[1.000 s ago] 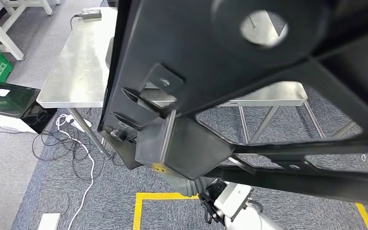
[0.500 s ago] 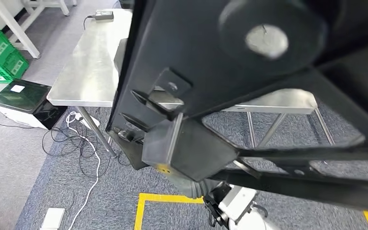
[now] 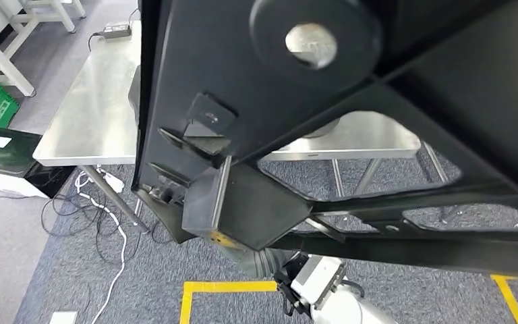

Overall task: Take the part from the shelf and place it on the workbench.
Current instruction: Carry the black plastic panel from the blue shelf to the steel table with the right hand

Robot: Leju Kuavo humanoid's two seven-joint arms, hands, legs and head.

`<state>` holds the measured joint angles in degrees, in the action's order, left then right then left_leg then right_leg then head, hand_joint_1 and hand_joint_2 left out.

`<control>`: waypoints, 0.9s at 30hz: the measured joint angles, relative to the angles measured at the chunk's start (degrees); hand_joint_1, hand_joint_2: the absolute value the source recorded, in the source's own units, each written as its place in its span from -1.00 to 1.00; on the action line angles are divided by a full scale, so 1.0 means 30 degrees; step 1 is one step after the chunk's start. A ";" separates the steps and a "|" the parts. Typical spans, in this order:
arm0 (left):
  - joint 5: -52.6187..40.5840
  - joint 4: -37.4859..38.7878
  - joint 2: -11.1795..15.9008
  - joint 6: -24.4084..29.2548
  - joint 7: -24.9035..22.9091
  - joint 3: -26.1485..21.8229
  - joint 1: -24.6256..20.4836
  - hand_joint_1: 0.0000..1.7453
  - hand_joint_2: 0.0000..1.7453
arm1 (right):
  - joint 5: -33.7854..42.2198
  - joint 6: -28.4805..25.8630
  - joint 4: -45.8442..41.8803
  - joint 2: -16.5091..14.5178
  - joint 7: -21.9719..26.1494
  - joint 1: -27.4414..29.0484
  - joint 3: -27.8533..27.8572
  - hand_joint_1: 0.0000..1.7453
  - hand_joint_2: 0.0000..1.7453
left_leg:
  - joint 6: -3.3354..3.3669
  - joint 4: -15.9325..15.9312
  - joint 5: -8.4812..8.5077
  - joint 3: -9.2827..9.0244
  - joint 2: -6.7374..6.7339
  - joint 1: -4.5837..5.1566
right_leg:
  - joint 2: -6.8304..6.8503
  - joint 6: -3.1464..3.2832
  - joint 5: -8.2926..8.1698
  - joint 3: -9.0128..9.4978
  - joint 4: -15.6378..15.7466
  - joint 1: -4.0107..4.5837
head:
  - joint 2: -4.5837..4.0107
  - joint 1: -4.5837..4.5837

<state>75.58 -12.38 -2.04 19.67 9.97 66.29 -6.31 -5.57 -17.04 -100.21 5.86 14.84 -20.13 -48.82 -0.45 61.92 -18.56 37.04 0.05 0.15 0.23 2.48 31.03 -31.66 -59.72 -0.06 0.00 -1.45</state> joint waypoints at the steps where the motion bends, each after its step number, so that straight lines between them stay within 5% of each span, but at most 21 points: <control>1: -0.0004 0.0007 0.0018 -0.0002 0.0002 0.0000 -0.0001 -1.00 -1.00 | 0.0002 0.0002 0.0000 0.0000 -0.0002 0.0002 -0.0004 1.00 1.00 | 0.0092 -0.0448 0.0019 -0.0144 -0.0047 0.0092 | 0.0024 -0.0071 0.0046 0.0001 0.0030 -0.0014 | 0.0000 -0.0011; 4: -0.0013 0.0009 0.0025 -0.0007 0.0007 0.0000 0.0033 -1.00 -1.00 | 0.0002 0.0005 -0.0020 -0.0004 -0.0005 -0.0012 -0.0015 1.00 1.00 | 0.0149 -0.0979 -0.0083 -0.0424 -0.0029 0.0070 | 0.0110 -0.0366 0.0166 0.0099 0.0129 -0.0037 | 0.0000 -0.0062; 6: -0.0020 0.0009 0.0024 -0.0015 0.0015 0.0000 0.0047 -1.00 -1.00 | -0.0005 0.0005 -0.0042 0.0000 -0.0004 -0.0041 -0.0022 1.00 1.00 | 0.0231 -0.1371 -0.0072 -0.0804 0.0010 -0.0076 | 0.0063 -0.0561 0.0663 -0.0293 -0.0885 -0.0038 | 0.0000 0.0089; 9: -0.0020 0.0009 0.0024 -0.0029 0.0022 0.0000 0.0040 -1.00 -1.00 | -0.0002 0.0005 -0.0044 0.0049 -0.0007 0.0013 -0.0038 1.00 1.00 | 0.0342 -0.1478 -0.0279 -0.1155 0.0029 -0.0107 | -0.0026 -0.0768 0.1814 -0.2390 -0.4389 -0.0187 | 0.0000 0.0464; 11: -0.0018 0.0009 0.0024 -0.0029 0.0022 0.0000 0.0060 -1.00 -1.00 | 0.0000 0.0005 -0.0044 0.0087 -0.0011 0.0061 -0.0058 1.00 1.00 | 0.0288 -0.1438 -0.0531 -0.1415 0.0069 -0.0143 | -0.0024 -0.0882 0.1259 -0.3138 -0.4896 -0.0273 | 0.0000 0.0627; 13: -0.0020 0.0009 0.0024 -0.0031 0.0022 0.0000 0.0071 -1.00 -1.00 | 0.0000 0.0005 -0.0044 0.0095 -0.0009 0.0063 -0.0078 1.00 1.00 | 0.0137 -0.1322 -0.0890 -0.1772 0.0124 -0.0218 | -0.0020 -0.0943 -0.0494 -0.2556 -0.2742 -0.0332 | 0.0000 0.0780; 15: -0.0025 0.0011 0.0024 -0.0035 0.0022 -0.0004 0.0042 -1.00 -1.00 | 0.0004 0.0005 -0.0040 0.0098 -0.0007 0.0056 -0.0102 1.00 1.00 | -0.0104 -0.1143 -0.1257 -0.1975 0.0161 -0.0226 | -0.0053 -0.0866 -0.1431 -0.1746 -0.0706 -0.0292 | 0.0000 0.0922; 21: -0.0035 0.0011 0.0024 -0.0036 0.0024 -0.0002 -0.0040 -1.00 -1.00 | -0.0004 0.0005 -0.0056 0.0086 0.0004 0.0029 -0.0126 1.00 1.00 | -0.0775 -0.0381 -0.1993 -0.1934 0.0117 -0.0284 | -0.0105 -0.0123 -0.1051 -0.1136 0.0062 -0.0244 | 0.0000 0.0711; 25: -0.0033 0.0012 0.0024 -0.0036 0.0029 0.0000 0.0001 -1.00 -1.00 | -0.0002 0.0005 -0.0045 0.0073 -0.0002 0.0039 -0.0131 1.00 1.00 | -0.0974 0.3881 -0.3168 0.0670 0.0088 -0.0351 | -0.0043 0.0138 -0.0697 -0.0714 0.0122 -0.0201 | 0.0000 0.0295; 27: -0.0029 0.0013 0.0024 -0.0036 0.0029 0.0000 0.0049 -1.00 -1.00 | -0.0002 0.0005 -0.0042 0.0073 -0.0007 0.0063 -0.0138 1.00 1.00 | -0.0902 0.3628 -0.2196 0.1039 0.0088 -0.0343 | -0.0086 0.0121 -0.0453 -0.0387 0.0122 -0.0191 | 0.0000 0.0182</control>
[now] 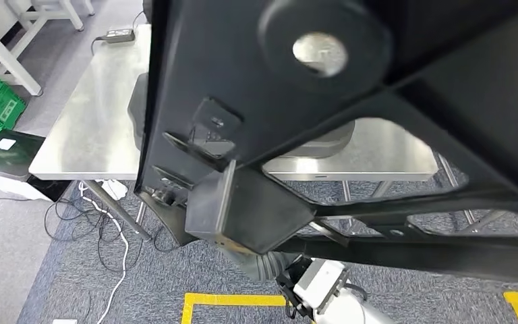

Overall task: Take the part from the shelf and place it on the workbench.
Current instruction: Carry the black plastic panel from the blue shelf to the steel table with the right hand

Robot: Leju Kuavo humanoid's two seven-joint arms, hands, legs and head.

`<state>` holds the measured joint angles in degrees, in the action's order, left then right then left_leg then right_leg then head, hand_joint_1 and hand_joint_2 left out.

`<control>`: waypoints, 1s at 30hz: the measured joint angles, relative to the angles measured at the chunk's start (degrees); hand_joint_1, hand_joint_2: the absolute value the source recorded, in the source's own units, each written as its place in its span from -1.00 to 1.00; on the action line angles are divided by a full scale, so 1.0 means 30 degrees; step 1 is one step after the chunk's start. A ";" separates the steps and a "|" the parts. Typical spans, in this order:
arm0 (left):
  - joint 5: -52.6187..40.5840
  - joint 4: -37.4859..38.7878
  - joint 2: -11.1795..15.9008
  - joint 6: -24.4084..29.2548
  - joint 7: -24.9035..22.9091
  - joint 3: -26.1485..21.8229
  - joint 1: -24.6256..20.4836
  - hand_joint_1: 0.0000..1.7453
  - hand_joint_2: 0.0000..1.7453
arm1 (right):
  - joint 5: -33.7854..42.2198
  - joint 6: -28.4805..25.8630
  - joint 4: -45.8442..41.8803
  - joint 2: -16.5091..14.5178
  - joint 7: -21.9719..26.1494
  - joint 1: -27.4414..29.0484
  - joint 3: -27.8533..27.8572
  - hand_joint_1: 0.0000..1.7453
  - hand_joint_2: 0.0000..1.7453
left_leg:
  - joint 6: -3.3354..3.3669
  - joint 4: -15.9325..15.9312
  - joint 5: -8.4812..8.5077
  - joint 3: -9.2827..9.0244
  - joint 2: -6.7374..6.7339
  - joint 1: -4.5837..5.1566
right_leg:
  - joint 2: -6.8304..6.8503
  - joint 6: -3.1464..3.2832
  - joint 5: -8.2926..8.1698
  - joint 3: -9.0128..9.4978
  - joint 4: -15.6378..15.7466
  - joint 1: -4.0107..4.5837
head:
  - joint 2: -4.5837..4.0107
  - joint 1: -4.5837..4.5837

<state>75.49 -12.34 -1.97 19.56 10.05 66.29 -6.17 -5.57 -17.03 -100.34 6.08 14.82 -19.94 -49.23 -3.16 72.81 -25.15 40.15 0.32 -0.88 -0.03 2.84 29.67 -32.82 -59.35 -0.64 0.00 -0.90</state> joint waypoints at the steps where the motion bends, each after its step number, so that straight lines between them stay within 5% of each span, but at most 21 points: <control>1: 0.0000 0.0000 0.0000 0.0000 0.0000 0.0000 0.0008 -1.00 -1.00 | 0.0000 0.0000 0.0000 0.0000 0.0000 0.0001 -0.0004 1.00 1.00 | 0.0097 -0.1084 0.0901 -0.0284 0.0000 0.0018 | -0.0019 -0.0031 0.0136 0.0210 0.0002 0.0002 | 0.0000 -0.0071; 4: 0.0004 0.0006 0.0004 0.0000 0.0000 -0.0004 0.0025 -1.00 -1.00 | 0.0000 0.0000 0.0000 -0.0002 0.0000 -0.0001 -0.0011 1.00 1.00 | 0.0449 -0.3982 0.2349 -0.1251 -0.0052 0.0193 | -0.0033 -0.0260 0.0500 0.0613 0.0029 0.0035 | 0.0000 -0.0240; 9: 0.0018 0.0004 0.0000 0.0007 0.0024 -0.0004 0.0047 -1.00 -1.00 | -0.0004 -0.0005 -0.0007 -0.0006 0.0009 -0.0021 -0.0025 1.00 1.00 | 0.0851 -0.4850 0.2157 -0.1771 -0.0066 0.0131 | 0.0061 -0.0744 0.1017 0.0597 -0.0392 0.0023 | 0.0000 -0.0133; 12: 0.0017 0.0004 0.0000 0.0007 0.0053 -0.0007 0.0030 -1.00 -1.00 | -0.0006 -0.0031 -0.0004 0.0013 0.0011 0.0038 -0.0027 1.00 1.00 | 0.1082 -0.5034 0.1968 -0.2159 -0.0057 0.0107 | 0.0037 -0.0890 0.2215 -0.1350 -0.3789 -0.0003 | 0.0000 0.0268; 14: 0.0017 0.0004 0.0000 0.0007 0.0060 -0.0007 0.0043 -1.00 -1.00 | -0.0007 -0.0036 0.0004 0.0027 0.0007 0.0127 -0.0029 1.00 1.00 | 0.1111 -0.5012 0.1773 -0.2339 -0.0044 0.0112 | 0.0040 -0.0965 0.2321 -0.2533 -0.5312 -0.0029 | 0.0000 0.0425; 16: 0.0017 0.0004 0.0000 0.0005 0.0060 -0.0007 0.0062 -1.00 -1.00 | -0.0020 -0.0049 0.0005 0.0031 0.0007 0.0160 -0.0029 1.00 1.00 | 0.1063 -0.4956 0.1545 -0.2580 -0.0010 0.0093 | 0.0047 -0.0998 0.1306 -0.2631 -0.4667 -0.0055 | 0.0000 0.0541; 18: 0.0013 0.0006 0.0000 -0.0009 0.0058 -0.0007 0.0067 -1.00 -1.00 | -0.0037 -0.0067 0.0011 0.0035 0.0009 0.0171 -0.0027 1.00 1.00 | 0.0932 -0.4852 0.1190 -0.2880 0.0028 0.0071 | 0.0053 -0.0951 -0.0291 -0.1913 -0.2426 -0.0065 | 0.0000 0.0701; 20: 0.0009 0.0006 0.0000 -0.0022 0.0060 -0.0007 0.0044 -1.00 -1.00 | -0.0049 -0.0082 0.0020 0.0036 0.0013 0.0202 -0.0029 1.00 1.00 | 0.0706 -0.4725 0.0856 -0.3016 0.0051 0.0107 | 0.0041 -0.0778 -0.0951 -0.1213 -0.0654 -0.0017 | 0.0000 0.0849; 25: 0.0009 0.0004 0.0000 -0.0022 0.0060 -0.0007 -0.0024 -1.00 -1.00 | -0.0071 -0.0089 0.0015 0.0007 0.0075 0.0254 -0.0031 1.00 1.00 | 0.0153 -0.4236 0.0279 -0.3032 -0.0017 0.0124 | -0.0044 -0.0207 -0.0558 -0.0785 -0.0113 -0.0037 | 0.0000 0.0583; 28: 0.0017 0.0004 0.0000 -0.0016 0.0057 -0.0007 -0.0040 -1.00 -1.00 | -0.0080 -0.0002 0.0015 -0.0022 0.0149 0.0276 -0.0031 1.00 1.00 | -0.0096 -0.0946 -0.0950 -0.1278 -0.0037 0.0043 | 0.0027 0.0068 -0.0308 -0.0453 -0.0031 -0.0044 | 0.0000 0.0222; 30: 0.0026 0.0004 0.0000 -0.0007 0.0051 -0.0007 0.0000 -1.00 -1.00 | -0.0080 0.0053 0.0018 -0.0022 0.0167 0.0329 -0.0033 1.00 1.00 | -0.0148 0.0732 -0.1066 -0.0026 -0.0037 0.0022 | 0.0002 0.0103 -0.0077 -0.0183 -0.0031 -0.0024 | 0.0000 0.0101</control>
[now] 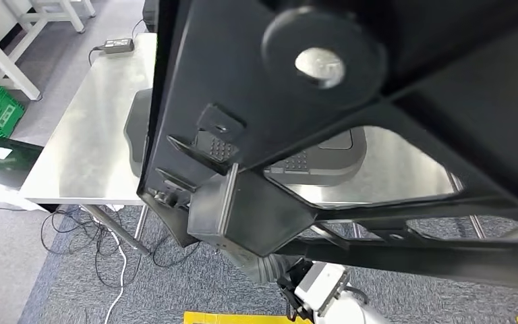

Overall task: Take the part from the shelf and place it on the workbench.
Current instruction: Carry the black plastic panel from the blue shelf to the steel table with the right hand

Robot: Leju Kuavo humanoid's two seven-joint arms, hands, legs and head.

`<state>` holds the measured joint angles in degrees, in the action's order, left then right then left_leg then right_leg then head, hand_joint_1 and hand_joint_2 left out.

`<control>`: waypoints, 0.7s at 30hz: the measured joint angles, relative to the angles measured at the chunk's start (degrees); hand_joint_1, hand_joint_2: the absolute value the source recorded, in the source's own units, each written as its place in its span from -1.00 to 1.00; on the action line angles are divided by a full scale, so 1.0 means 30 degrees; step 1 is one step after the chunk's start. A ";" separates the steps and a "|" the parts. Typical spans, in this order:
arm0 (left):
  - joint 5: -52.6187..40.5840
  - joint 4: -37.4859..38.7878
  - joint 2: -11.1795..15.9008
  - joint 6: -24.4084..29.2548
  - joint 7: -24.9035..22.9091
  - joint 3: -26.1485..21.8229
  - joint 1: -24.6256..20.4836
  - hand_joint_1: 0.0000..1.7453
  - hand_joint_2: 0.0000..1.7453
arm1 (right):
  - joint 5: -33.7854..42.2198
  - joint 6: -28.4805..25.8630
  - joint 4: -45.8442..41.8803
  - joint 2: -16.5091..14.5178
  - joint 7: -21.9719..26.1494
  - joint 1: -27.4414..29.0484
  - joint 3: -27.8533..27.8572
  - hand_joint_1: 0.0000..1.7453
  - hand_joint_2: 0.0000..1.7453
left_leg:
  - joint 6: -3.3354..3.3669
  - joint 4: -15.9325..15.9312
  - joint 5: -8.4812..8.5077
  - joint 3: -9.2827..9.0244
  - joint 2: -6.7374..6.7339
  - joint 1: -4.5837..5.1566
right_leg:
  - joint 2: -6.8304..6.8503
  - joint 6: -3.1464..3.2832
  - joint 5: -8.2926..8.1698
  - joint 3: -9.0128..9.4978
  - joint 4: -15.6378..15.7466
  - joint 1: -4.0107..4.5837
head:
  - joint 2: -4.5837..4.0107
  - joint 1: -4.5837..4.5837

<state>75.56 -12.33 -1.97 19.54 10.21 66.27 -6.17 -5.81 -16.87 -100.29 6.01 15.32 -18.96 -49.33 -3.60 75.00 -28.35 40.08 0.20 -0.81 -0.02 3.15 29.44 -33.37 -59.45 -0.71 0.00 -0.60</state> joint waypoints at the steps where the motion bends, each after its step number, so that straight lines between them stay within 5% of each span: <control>1: 0.0004 0.0000 0.0000 0.0007 -0.0004 0.0000 0.0019 -1.00 -1.00 | 0.0000 0.0016 0.0002 0.0000 0.0007 0.0019 0.0000 1.00 1.00 | 0.0021 -0.0146 0.0511 0.0180 0.0000 -0.0001 | -0.0028 -0.0015 0.0132 0.0182 0.0000 0.0002 | 0.0000 -0.0071; 3: 0.0005 0.0002 0.0000 0.0031 -0.0007 0.0000 0.0042 -1.00 -1.00 | 0.0000 0.0036 -0.0002 0.0000 0.0020 0.0025 0.0000 1.00 1.00 | 0.0173 -0.2265 0.2292 -0.0318 -0.0001 0.0017 | -0.0074 -0.0086 0.0420 0.0593 0.0013 0.0001 | 0.0000 -0.0221; 5: 0.0005 0.0005 0.0000 0.0067 -0.0009 0.0000 0.0054 -1.00 -1.00 | 0.0000 0.0064 -0.0005 0.0000 0.0033 0.0026 0.0003 1.00 1.00 | 0.0408 -0.4306 0.3296 -0.1011 -0.0030 0.0118 | -0.0098 -0.0244 0.0665 0.0838 0.0015 0.0045 | 0.0000 -0.0354; 10: -0.0020 0.0004 -0.0004 0.0095 -0.0015 0.0000 0.0054 -1.00 -1.00 | -0.0011 0.0091 -0.0027 0.0009 0.0035 0.0016 0.0016 1.00 1.00 | 0.0868 -0.5308 0.3092 -0.1576 -0.0041 0.0120 | -0.0032 -0.0693 0.1071 0.0842 -0.0197 0.0065 | 0.0000 -0.0252; 12: -0.0075 0.0002 -0.0007 0.0091 -0.0015 0.0000 0.0049 -1.00 -1.00 | -0.0038 0.0082 -0.0042 0.0024 0.0031 0.0034 0.0034 1.00 1.00 | 0.1067 -0.5524 0.3015 -0.1873 -0.0053 0.0055 | -0.0030 -0.0811 0.1816 -0.0027 -0.1962 0.0052 | 0.0000 0.0004; 14: -0.0131 0.0000 -0.0007 0.0084 -0.0015 0.0000 0.0041 -1.00 -1.00 | -0.0060 0.0069 -0.0042 0.0053 0.0004 0.0121 0.0043 1.00 1.00 | 0.1198 -0.5552 0.2841 -0.2086 -0.0060 0.0072 | -0.0036 -0.0885 0.2518 -0.1595 -0.4471 0.0029 | 0.0000 0.0257; 16: -0.0157 0.0000 -0.0007 0.0080 -0.0016 0.0000 0.0057 -1.00 -1.00 | -0.0069 0.0062 -0.0042 0.0093 -0.0022 0.0205 0.0043 1.00 1.00 | 0.1207 -0.5540 0.2595 -0.2381 -0.0034 0.0079 | -0.0033 -0.0938 0.1993 -0.2477 -0.5199 -0.0003 | 0.0000 0.0437; 19: -0.0180 0.0000 -0.0007 0.0080 -0.0018 0.0000 0.0052 -1.00 -1.00 | -0.0111 0.0040 -0.0040 0.0129 -0.0027 0.0228 0.0043 1.00 1.00 | 0.1022 -0.5466 0.2090 -0.2926 0.0015 0.0092 | -0.0013 -0.0874 -0.0488 -0.1634 -0.2019 -0.0003 | 0.0000 0.0697; 21: -0.0208 0.0000 -0.0007 0.0080 -0.0024 0.0000 0.0025 -1.00 -1.00 | -0.0144 0.0024 -0.0049 0.0144 -0.0038 0.0236 0.0047 1.00 1.00 | 0.0808 -0.5385 0.1814 -0.3020 0.0018 0.0144 | -0.0040 -0.0718 -0.0909 -0.1048 -0.0534 0.0041 | 0.0000 0.0796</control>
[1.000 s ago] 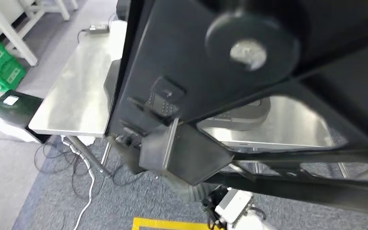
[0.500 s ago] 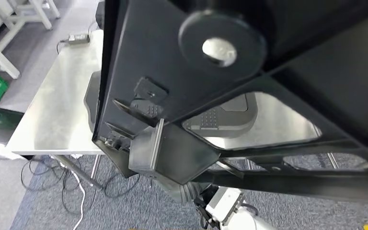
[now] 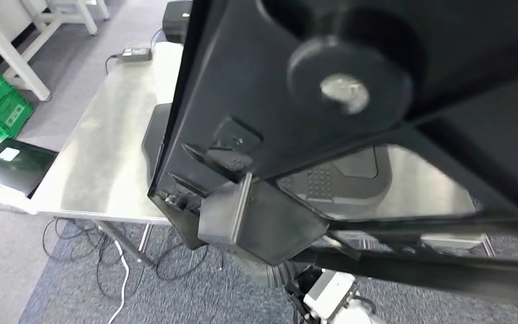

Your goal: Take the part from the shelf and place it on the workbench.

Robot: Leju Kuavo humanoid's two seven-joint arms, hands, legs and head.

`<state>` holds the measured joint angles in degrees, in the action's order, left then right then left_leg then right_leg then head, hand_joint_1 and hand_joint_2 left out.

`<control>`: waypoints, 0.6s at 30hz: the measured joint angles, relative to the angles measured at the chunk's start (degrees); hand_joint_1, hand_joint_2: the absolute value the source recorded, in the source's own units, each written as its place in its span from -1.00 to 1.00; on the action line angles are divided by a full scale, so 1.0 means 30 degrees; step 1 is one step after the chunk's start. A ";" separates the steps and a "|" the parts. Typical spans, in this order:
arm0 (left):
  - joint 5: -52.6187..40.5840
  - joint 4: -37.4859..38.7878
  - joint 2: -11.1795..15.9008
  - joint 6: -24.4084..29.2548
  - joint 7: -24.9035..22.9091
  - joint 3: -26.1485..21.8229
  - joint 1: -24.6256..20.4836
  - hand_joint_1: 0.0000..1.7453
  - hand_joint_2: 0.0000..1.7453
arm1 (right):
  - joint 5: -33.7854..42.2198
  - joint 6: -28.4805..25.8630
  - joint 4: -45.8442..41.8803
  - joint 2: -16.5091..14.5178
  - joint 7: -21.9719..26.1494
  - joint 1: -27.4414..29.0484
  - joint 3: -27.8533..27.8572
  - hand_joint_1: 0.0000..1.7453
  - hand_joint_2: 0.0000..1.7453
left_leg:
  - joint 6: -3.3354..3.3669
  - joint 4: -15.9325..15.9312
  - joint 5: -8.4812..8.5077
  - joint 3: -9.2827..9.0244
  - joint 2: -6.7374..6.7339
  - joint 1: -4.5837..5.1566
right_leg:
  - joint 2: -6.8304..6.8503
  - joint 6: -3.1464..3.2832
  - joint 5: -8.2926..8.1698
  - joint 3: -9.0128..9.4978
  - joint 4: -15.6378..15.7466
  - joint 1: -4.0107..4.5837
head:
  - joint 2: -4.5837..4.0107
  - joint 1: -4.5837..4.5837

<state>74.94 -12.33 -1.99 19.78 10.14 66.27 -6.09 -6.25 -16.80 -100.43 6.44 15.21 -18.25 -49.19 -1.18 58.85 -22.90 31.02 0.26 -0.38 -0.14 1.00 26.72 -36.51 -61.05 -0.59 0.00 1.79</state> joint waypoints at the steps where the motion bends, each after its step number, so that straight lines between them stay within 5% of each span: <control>1: -0.0013 0.0000 0.0000 0.0000 -0.0004 0.0000 -0.0021 -1.00 -1.00 | -0.0014 -0.0005 -0.0005 0.0005 -0.0011 0.0008 0.0002 1.00 1.00 | -0.0115 -0.0010 -0.0073 0.0009 -0.0008 0.0024 | -0.0040 0.0099 0.0178 0.0082 0.0107 0.0039 | 0.0000 -0.0031; 5: -0.0102 0.0000 0.0000 0.0000 -0.0011 0.0000 -0.0132 -1.00 -1.00 | -0.0057 -0.0006 -0.0044 0.0000 -0.0038 0.0009 0.0018 1.00 1.00 | -0.0567 0.0789 -0.0658 0.0139 -0.0035 -0.0025 | -0.0078 0.0470 0.0366 0.0414 0.0422 -0.0057 | 0.0000 -0.0291; 8: -0.0149 0.0000 0.0000 -0.0002 -0.0016 0.0000 -0.0143 -1.00 -1.00 | -0.0067 -0.0004 -0.0058 -0.0018 -0.0045 0.0009 0.0018 1.00 1.00 | -0.0790 0.4332 -0.1973 0.2125 -0.0035 -0.0118 | -0.0015 0.0699 0.0600 0.0695 0.0474 -0.0042 | 0.0000 -0.0660; 10: -0.0166 0.0000 0.0000 -0.0027 -0.0049 0.0004 -0.0122 -1.00 -1.00 | -0.0064 0.0004 -0.0058 -0.0022 -0.0053 0.0016 0.0018 1.00 1.00 | -0.0815 0.5438 -0.1775 0.3111 -0.0036 -0.0137 | -0.0040 0.0718 0.0811 0.0946 0.0473 -0.0031 | 0.0000 -0.0787; 14: -0.0190 0.0002 0.0000 -0.0058 -0.0106 0.0011 -0.0123 -1.00 -1.00 | -0.0055 0.0020 -0.0057 -0.0082 -0.0062 -0.0025 0.0018 1.00 1.00 | -0.0494 0.1383 0.1212 0.1958 -0.0039 -0.0049 | -0.0098 0.0529 0.1330 0.1659 0.0480 -0.0003 | 0.0000 -0.1075; 18: -0.0304 0.0000 -0.0004 -0.0064 -0.0151 0.0026 -0.0180 -1.00 -1.00 | -0.0204 0.0155 -0.0048 -0.0146 -0.0096 -0.0192 0.0024 1.00 1.00 | -0.0094 0.0212 0.1288 0.1540 -0.0078 0.0077 | -0.0044 0.0144 0.1550 0.1776 0.0588 -0.0009 | 0.0000 -0.1088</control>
<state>74.03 -12.33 -2.00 19.59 9.68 66.35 -6.63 -6.86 -16.33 -100.58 6.01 14.92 -18.82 -49.12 -1.46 59.49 -19.04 35.64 0.02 -0.15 -0.28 1.43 31.37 -31.18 -59.29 -0.61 0.00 -1.48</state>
